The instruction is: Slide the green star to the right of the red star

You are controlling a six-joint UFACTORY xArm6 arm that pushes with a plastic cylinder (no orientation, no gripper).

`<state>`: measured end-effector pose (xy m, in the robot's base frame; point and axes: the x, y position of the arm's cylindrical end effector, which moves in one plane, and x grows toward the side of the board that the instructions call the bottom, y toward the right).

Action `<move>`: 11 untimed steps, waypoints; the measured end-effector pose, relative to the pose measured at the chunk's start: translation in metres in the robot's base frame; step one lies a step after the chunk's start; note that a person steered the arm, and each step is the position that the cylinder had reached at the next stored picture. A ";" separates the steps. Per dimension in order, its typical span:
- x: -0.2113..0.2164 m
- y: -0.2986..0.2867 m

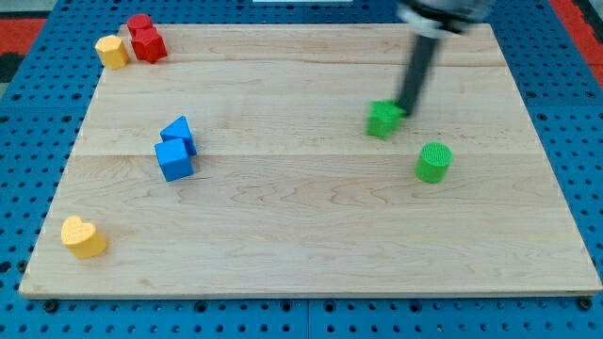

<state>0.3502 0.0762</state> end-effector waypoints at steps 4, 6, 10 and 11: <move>-0.031 -0.136; -0.089 -0.178; -0.093 -0.214; 0.003 -0.154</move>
